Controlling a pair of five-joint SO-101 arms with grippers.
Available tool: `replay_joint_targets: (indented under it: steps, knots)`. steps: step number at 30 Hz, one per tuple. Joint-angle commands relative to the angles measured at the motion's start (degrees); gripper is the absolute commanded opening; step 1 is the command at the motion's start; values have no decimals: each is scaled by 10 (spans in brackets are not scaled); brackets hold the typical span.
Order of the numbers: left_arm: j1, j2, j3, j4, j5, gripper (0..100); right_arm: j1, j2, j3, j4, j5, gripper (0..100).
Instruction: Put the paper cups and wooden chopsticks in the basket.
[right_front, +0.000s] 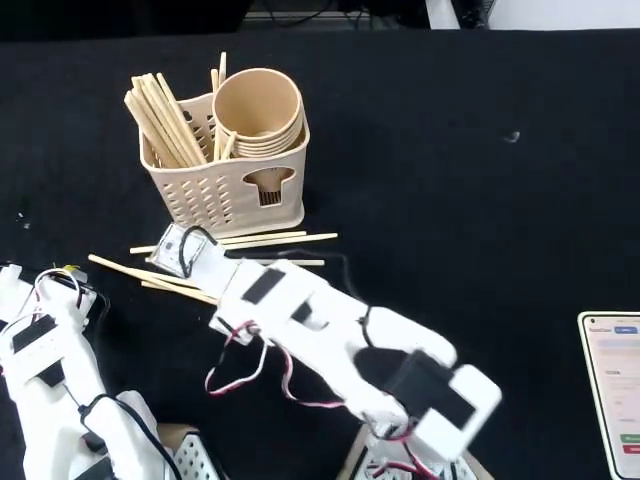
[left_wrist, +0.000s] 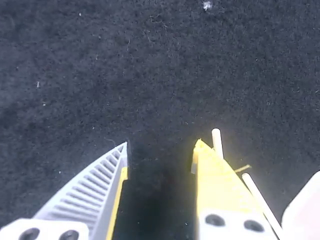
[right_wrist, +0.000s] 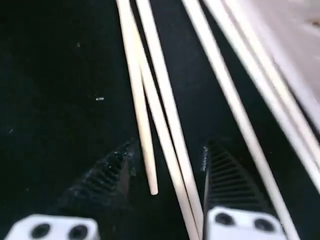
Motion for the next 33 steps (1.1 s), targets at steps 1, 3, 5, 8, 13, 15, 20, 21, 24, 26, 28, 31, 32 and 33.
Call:
replay_joint_targets:
  steps: [1, 3, 5, 8, 13, 15, 20, 21, 24, 26, 28, 31, 32, 33]
  knots:
    - [1, -4, -6, -6, 0, 213, -3, 29, -64, 51, 25, 197]
    - [0, -3, -6, -6, 0, 213, -4, 44, -83, 77, 35, 180]
    - [0, -3, -6, -6, 0, 213, -3, 46, -90, 91, 37, 104]
    - [0, -3, -6, -6, 0, 213, -3, 26, -84, 98, 40, 14]
    - [0, -3, -6, -6, 0, 213, 14, -40, -72, 169, 40, 11]
    - [0, -3, -6, -6, 0, 213, 35, -64, -64, 194, 42, 11]
    - [0, -3, -6, -6, 0, 213, 84, -84, -39, 201, 112, 11]
    - [0, -3, -6, -6, 0, 213, 90, -84, -38, 203, 120, 11]
    - [0, -3, -6, -6, 0, 213, 101, -84, -38, 204, 128, 11]
    - [0, -3, -6, -6, 0, 213, 99, -84, -36, 203, 128, 11]
    - [0, -4, -6, -6, 0, 213, 95, -84, -36, 202, 128, 12]
    - [1, -4, -6, -7, 0, 213, 91, -84, -36, 202, 125, 47]
    - [1, -4, -6, -7, 0, 213, 90, -84, -36, 203, 124, 77]
    - [1, -4, -6, -7, 0, 213, 90, -84, -36, 203, 123, 115]
